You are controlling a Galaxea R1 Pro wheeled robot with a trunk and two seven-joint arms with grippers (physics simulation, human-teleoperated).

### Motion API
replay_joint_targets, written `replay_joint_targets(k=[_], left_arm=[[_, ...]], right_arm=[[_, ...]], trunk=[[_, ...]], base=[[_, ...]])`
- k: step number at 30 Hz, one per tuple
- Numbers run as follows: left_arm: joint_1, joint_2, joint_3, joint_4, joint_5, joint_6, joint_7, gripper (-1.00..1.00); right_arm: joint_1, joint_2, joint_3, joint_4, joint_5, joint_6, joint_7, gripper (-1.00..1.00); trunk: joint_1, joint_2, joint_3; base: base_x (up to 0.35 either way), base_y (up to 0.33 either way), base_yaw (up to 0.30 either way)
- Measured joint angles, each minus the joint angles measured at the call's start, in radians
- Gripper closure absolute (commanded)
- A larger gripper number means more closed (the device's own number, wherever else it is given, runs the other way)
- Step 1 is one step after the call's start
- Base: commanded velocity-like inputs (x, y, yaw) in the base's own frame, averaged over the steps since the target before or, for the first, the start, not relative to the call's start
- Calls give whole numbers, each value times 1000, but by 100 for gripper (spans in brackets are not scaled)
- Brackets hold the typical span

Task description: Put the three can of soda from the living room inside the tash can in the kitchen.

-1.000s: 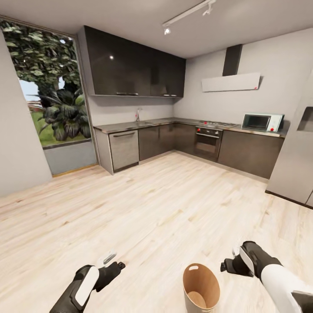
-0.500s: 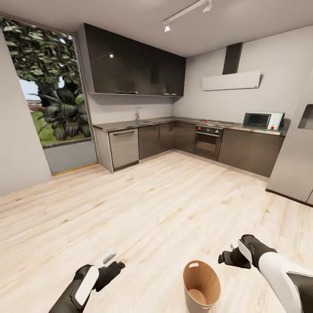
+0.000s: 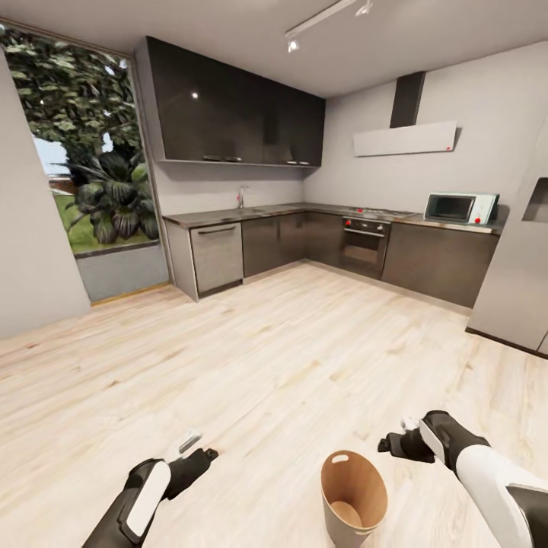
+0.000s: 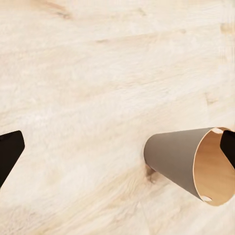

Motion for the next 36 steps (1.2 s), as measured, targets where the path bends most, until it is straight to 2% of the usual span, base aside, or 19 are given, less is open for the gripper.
replay_joint_targets(k=[1, 4, 8, 12, 15, 23, 25, 27, 30, 36], left_arm=[[1, 0, 0, -3, 0, 0, 0, -100], [2, 0, 0, -5, 0, 0, 1, -100], [2, 0, 0, -5, 0, -1, 1, -100], [5, -1, -3, 13, -6, -8, 4, -100], [8, 3, -5, 75, -14, -35, 6, -100], [8, -3, -9, 103, -14, -55, 9, -100], [4, -8, -2, 97, -1, -47, 11, -100], [0, -11, 2, 76, 50, -27, 12, -100], [-1, -5, 1, 44, 91, 2, 10, -100], [-2, -2, -33, 27, 108, 17, 21, -100]], right_arm=[[27, -1, 0, -43, 3, -3, 26, -100], [125, -1, 0, -179, 6, 3, 47, -100], [165, 0, 0, -235, 5, 19, 51, -100], [173, -1, -1, -233, 5, 50, 46, -100], [174, -10, -2, -169, 2, 50, 21, -100], [174, -23, -4, -120, -4, 48, -7, -100], [173, -23, -4, -119, -5, 48, -8, -100], [171, -26, -5, -119, -4, 48, -7, -100], [166, -33, -6, -119, -5, 49, -5, -100], [162, -41, -6, -121, -6, 49, -1, -100]], trunk=[[4, -7, -3], [15, -28, -13], [23, -42, -19], [23, -42, -19], [23, -42, -19], [23, -42, -19], [23, -42, -19], [27, -49, -22], [38, -70, -31], [61, -112, -50]], base=[[0, 0, 0], [0, 0, 0], [0, 0, 0], [25, 0, 0], [228, 0, 0], [263, 0, 0], [60, 0, 0], [31, 0, 0], [12, 0, 0], [1, 0, 0]])
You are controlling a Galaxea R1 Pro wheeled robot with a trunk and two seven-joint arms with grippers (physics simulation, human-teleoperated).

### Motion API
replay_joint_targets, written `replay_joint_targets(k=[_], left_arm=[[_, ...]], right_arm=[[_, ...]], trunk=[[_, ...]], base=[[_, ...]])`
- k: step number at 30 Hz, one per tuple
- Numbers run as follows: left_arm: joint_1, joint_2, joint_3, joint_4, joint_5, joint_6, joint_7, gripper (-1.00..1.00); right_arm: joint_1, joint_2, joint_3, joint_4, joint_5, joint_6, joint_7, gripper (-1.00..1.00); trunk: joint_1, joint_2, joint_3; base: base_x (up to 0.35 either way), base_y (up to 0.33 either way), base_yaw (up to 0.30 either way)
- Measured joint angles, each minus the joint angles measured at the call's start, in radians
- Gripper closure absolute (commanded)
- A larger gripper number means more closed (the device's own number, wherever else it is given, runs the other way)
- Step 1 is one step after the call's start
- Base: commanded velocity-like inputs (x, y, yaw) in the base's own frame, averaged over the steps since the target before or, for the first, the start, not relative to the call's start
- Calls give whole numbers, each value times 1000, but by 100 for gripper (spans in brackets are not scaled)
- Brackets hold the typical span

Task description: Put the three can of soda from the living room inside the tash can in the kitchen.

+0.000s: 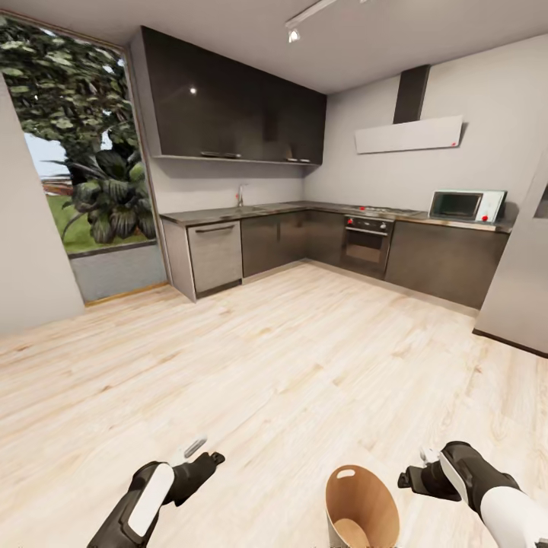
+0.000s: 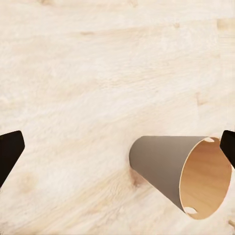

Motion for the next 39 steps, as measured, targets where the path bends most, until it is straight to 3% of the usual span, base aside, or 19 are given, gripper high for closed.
replay_joint_targets(k=[15, 22, 39], left_arm=[[0, -3, -3, 7, 0, 0, 3, -100], [0, -1, -3, 10, 0, 1, 4, -100], [0, 0, -3, 12, 0, 1, 3, -100]], right_arm=[[-6, -11, 1, -5, -2, 5, 4, -100], [-72, -1, 3, 4, -34, 47, 1, -100], [-85, -5, 4, -3, -41, 54, 5, -100]], trunk=[[58, -105, -47], [84, -154, -69], [150, -273, -122]], base=[[0, 0, 0], [0, 0, 0], [0, 0, 0]])
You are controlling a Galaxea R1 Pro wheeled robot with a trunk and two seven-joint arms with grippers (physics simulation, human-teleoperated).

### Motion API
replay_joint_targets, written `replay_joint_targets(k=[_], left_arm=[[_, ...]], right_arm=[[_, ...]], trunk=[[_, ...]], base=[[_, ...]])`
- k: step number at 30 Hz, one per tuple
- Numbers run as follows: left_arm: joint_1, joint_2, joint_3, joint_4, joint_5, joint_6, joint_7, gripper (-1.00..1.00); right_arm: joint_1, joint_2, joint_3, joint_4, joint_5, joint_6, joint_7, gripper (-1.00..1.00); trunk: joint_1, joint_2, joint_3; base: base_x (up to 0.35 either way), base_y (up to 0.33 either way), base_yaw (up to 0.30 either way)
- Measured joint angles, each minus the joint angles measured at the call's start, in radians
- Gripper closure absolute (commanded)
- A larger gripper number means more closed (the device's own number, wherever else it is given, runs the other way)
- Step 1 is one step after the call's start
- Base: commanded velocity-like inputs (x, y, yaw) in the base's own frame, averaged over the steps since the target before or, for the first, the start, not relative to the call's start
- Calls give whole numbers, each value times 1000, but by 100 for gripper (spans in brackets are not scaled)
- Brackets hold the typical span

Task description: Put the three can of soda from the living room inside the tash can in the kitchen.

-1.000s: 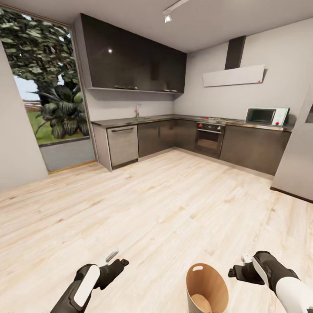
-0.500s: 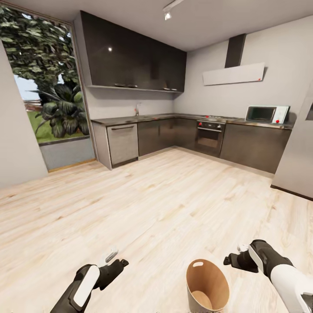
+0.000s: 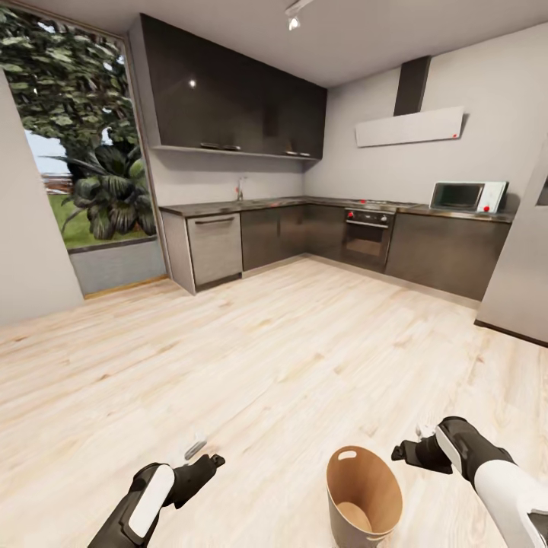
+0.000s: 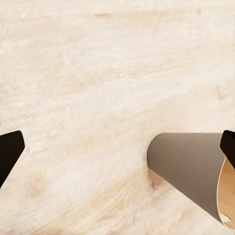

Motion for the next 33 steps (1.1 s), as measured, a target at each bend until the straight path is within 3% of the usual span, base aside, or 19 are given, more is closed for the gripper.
replay_joint_targets(k=[33], left_arm=[[0, 0, 0, 0, 0, 1, 0, -100]], right_arm=[[-2, 0, -1, -2, -3, 1, 0, -100]], trunk=[[127, -231, -103]], base=[[0, 0, 0]])
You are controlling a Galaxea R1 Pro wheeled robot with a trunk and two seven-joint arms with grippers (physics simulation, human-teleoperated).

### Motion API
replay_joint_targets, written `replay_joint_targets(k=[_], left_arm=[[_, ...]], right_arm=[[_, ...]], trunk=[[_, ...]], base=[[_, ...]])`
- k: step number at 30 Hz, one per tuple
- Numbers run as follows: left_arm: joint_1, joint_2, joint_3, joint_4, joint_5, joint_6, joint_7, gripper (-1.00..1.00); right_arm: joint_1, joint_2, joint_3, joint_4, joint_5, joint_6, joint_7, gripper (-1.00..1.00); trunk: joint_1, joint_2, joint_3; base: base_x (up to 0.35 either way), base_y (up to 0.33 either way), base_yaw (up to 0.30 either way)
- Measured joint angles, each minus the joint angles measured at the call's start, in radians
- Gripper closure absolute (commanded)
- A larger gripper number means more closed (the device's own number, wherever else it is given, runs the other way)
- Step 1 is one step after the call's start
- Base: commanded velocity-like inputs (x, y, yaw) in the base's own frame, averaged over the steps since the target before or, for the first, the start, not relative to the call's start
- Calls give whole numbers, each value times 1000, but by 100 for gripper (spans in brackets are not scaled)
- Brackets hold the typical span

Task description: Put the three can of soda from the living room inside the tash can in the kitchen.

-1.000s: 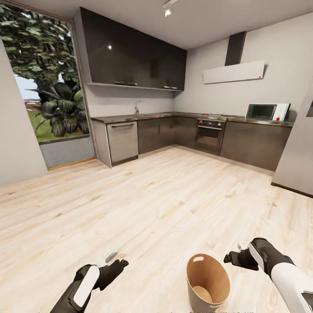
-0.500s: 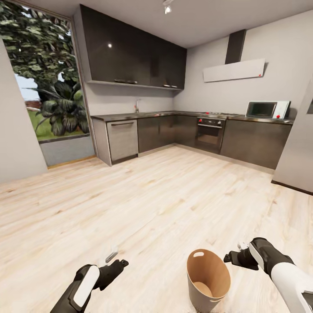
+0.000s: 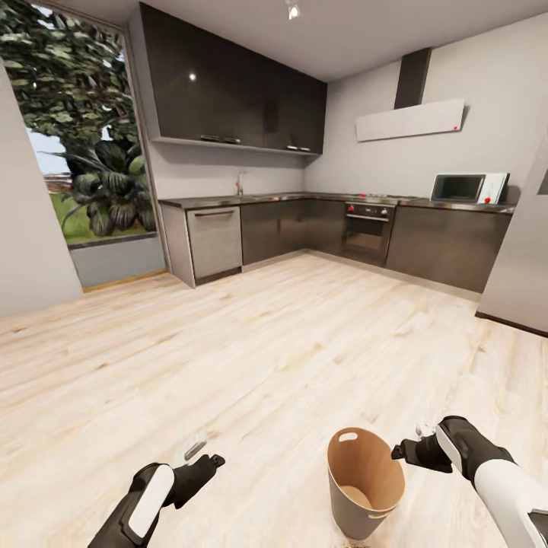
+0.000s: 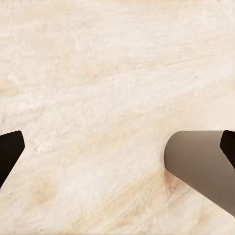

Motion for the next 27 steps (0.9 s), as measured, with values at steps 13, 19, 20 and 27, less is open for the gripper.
replay_joint_targets(k=[13, 19, 20, 27], left_arm=[[-1, 3, 0, 9, -1, 0, -2, -100], [-2, 3, 0, 10, -1, -1, -3, -100], [-2, 3, 0, 10, -1, 0, -3, -100], [-2, 3, 0, 11, -1, -1, -3, -100]], right_arm=[[-93, 0, 1, 7, -14, 3, 0, -100], [-94, -1, 1, 8, -14, 3, 0, -100], [-93, -1, 0, 8, -14, 3, 0, -100], [-94, -2, 0, 8, -14, 3, 0, -100]], trunk=[[23, -37, -47], [26, -38, -70], [26, -39, -74], [29, -40, -101]], base=[[0, 0, 0], [0, 0, 0], [0, 0, 0], [0, 0, 0]])
